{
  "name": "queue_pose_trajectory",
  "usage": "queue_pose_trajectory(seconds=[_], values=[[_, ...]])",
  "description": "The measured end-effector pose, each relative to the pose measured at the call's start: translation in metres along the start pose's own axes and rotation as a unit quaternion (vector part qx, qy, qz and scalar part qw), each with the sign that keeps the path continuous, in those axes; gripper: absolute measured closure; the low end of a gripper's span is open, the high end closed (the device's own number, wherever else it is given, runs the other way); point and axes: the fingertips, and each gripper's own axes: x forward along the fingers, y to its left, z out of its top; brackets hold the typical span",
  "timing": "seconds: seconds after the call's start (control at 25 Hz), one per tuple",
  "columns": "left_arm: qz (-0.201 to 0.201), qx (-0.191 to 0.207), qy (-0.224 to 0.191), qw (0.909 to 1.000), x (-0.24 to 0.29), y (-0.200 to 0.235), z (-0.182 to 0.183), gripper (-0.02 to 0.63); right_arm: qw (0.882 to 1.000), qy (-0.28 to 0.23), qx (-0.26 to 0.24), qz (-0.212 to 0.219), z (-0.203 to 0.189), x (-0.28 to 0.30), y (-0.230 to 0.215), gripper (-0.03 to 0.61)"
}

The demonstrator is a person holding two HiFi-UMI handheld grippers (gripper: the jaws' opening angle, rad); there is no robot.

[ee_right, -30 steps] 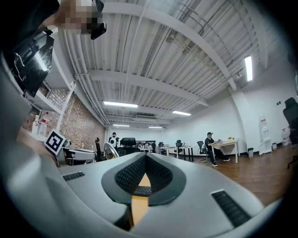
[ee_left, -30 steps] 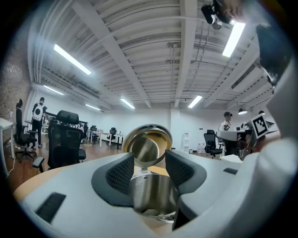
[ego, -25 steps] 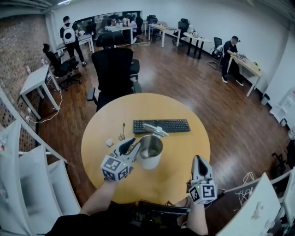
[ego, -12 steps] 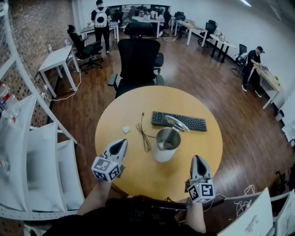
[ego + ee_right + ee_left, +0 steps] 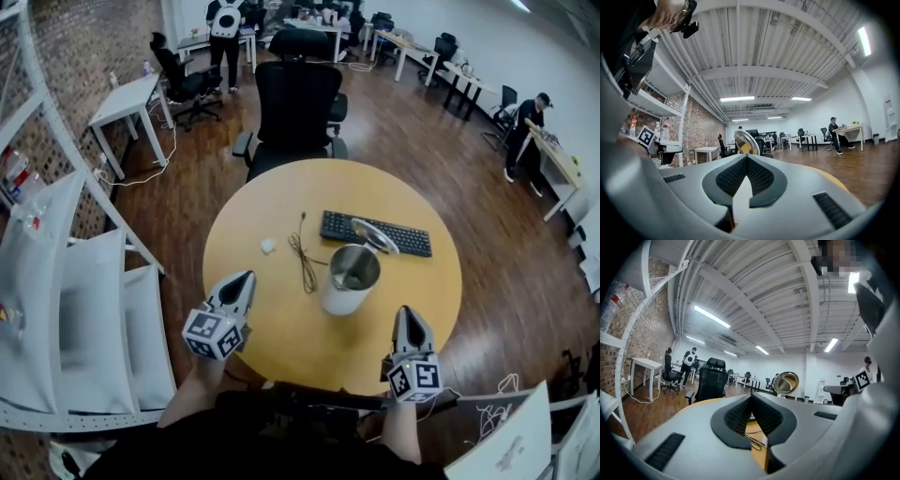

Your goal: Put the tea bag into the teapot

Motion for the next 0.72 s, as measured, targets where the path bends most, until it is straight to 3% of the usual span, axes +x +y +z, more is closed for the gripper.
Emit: queue_pose_trajectory(seconds=[0.72], values=[[-0.005, -0.01, -0.023, 0.9997, -0.006, 0.0, 0.001, 0.614, 1.0, -0.01, -0.001, -0.006, 0.006, -0.002, 0.001, 0.572]])
